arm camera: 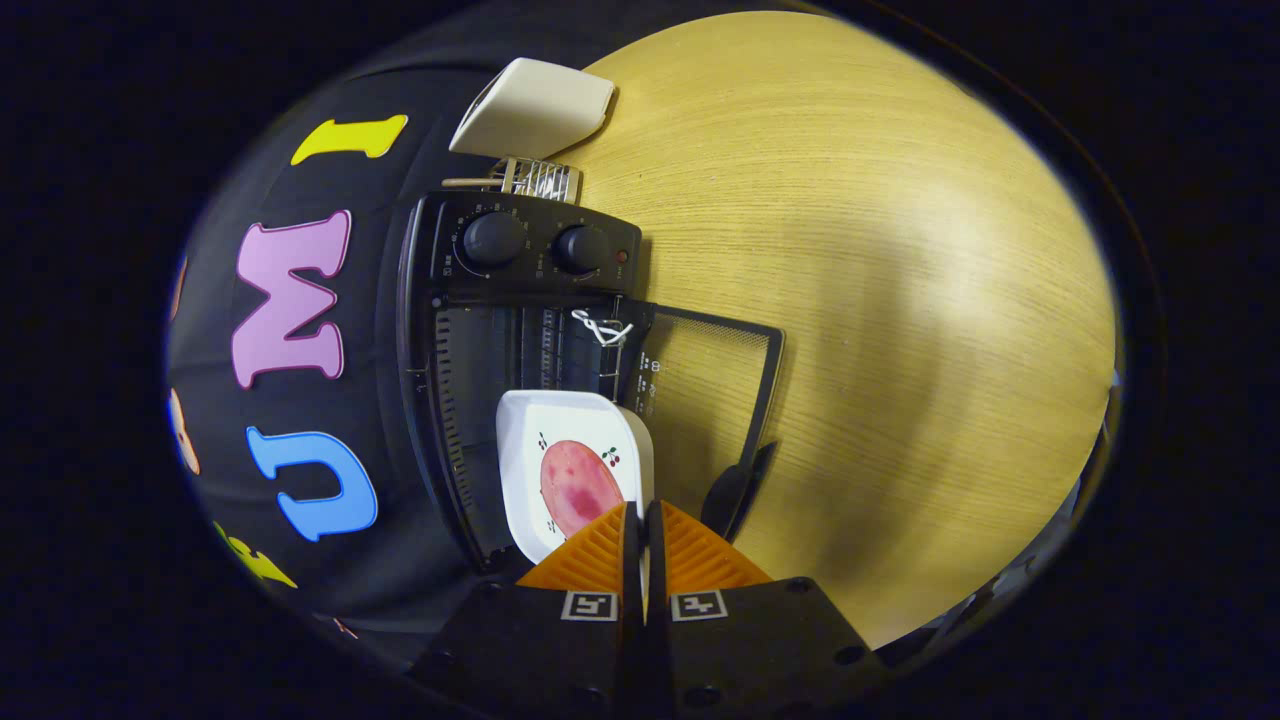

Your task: Open the toaster oven, put the food inside, and close the toaster oven door.

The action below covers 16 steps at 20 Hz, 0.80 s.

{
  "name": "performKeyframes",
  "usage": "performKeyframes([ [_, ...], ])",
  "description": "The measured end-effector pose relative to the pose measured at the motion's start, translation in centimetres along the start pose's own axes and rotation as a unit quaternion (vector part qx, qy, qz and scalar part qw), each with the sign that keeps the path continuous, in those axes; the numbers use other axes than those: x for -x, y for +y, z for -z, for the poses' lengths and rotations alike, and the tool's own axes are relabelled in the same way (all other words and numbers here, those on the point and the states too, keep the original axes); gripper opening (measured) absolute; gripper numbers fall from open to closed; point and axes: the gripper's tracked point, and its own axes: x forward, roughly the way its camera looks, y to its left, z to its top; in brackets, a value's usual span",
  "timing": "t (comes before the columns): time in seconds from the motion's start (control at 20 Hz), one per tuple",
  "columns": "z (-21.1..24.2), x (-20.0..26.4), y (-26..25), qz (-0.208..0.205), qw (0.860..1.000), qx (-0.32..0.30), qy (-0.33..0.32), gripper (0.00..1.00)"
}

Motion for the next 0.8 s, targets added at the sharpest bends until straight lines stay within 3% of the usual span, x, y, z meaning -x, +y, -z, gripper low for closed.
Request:
performKeyframes([
  [0.4, -0.8, -4.6, 5.0, 0.0, 0.996, -0.045, -0.078, 0.05],
  [0.8, -1.4, -6.9, 4.8, 0.016, 0.993, -0.062, -0.1, 0.05],
])
